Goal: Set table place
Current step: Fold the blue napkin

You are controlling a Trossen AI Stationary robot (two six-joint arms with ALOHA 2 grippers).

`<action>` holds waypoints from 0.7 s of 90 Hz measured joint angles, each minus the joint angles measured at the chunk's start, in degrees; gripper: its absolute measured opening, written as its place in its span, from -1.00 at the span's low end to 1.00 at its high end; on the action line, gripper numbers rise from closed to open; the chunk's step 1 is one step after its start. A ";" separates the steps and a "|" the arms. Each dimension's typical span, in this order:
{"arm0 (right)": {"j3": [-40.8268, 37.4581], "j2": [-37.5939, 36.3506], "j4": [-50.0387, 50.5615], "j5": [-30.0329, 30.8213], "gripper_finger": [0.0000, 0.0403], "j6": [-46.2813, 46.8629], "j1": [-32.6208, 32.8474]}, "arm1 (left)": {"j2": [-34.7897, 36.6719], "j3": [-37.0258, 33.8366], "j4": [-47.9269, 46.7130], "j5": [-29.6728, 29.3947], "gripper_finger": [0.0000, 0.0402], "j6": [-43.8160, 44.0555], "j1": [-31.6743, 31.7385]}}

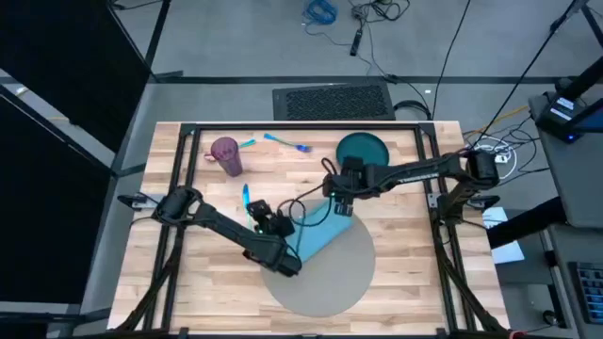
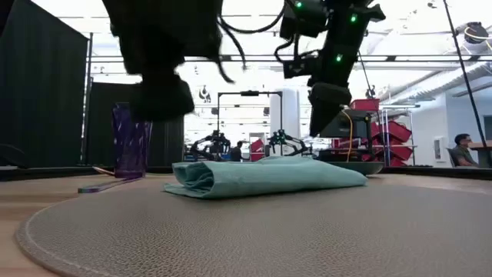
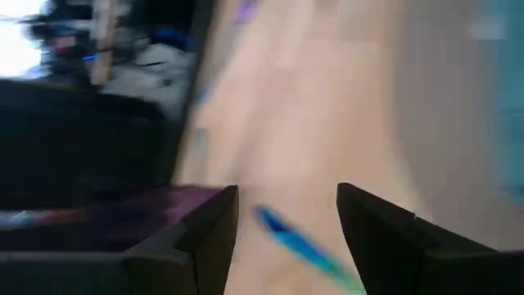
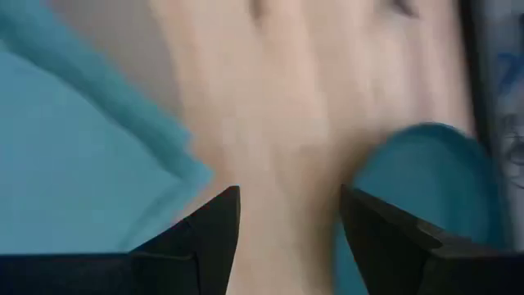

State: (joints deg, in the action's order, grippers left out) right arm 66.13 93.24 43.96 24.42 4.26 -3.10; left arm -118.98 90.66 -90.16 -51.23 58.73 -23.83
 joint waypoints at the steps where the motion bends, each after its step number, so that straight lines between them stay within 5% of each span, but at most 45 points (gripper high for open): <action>1: 0.00 -0.37 0.14 -0.20 -0.03 0.14 -0.03 | 0.28 0.01 0.39 -0.15 -0.04 -0.46 -0.11; 22: 0.00 -4.58 5.90 -15.19 -0.03 6.86 1.17 | 3.54 -0.33 7.72 2.74 -0.04 -12.40 -4.15; 63: -0.02 -4.48 11.35 -18.99 -0.05 24.96 14.78 | 3.63 -0.31 37.87 10.75 -0.04 -35.18 -3.79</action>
State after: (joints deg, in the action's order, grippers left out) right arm 66.11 88.76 55.31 5.43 29.22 11.68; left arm -115.35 90.35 -52.28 -40.48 23.55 -27.62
